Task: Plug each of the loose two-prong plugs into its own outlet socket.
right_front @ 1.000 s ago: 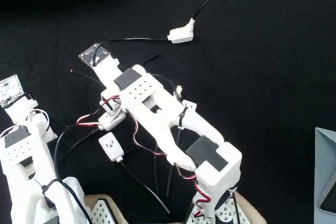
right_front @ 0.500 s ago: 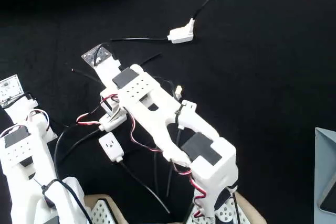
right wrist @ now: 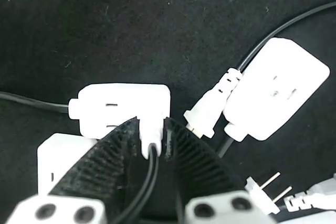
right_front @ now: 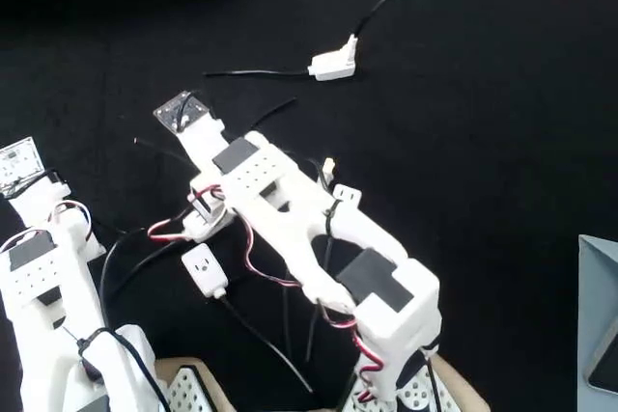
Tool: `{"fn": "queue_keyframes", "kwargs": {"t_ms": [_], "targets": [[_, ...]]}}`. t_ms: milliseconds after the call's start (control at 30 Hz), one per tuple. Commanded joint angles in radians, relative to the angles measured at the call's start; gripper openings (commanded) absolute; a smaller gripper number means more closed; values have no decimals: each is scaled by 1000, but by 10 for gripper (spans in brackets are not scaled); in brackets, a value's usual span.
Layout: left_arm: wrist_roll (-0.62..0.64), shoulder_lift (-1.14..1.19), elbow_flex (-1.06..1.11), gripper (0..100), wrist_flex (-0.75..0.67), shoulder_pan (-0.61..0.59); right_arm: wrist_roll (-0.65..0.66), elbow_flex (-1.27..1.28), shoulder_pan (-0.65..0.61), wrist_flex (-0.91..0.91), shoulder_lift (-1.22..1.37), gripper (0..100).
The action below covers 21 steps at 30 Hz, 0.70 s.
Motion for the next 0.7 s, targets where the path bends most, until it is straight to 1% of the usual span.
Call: {"fn": "queue_keyframes", "kwargs": {"t_ms": [0,167,300,467,667], "targets": [[8,2,-58,33,-21,-8,12,76,-11,-28,18,11],[8,2,-56,33,-21,-8,14,108,-11,-63,19,11],[8,2,-56,33,-21,-8,14,91,-8,-44,-31,11],[8,2,-54,33,-21,-8,14,73,18,20,-229,11],[8,2,-53,33,-21,-8,14,147,101,9,-489,11]]}}
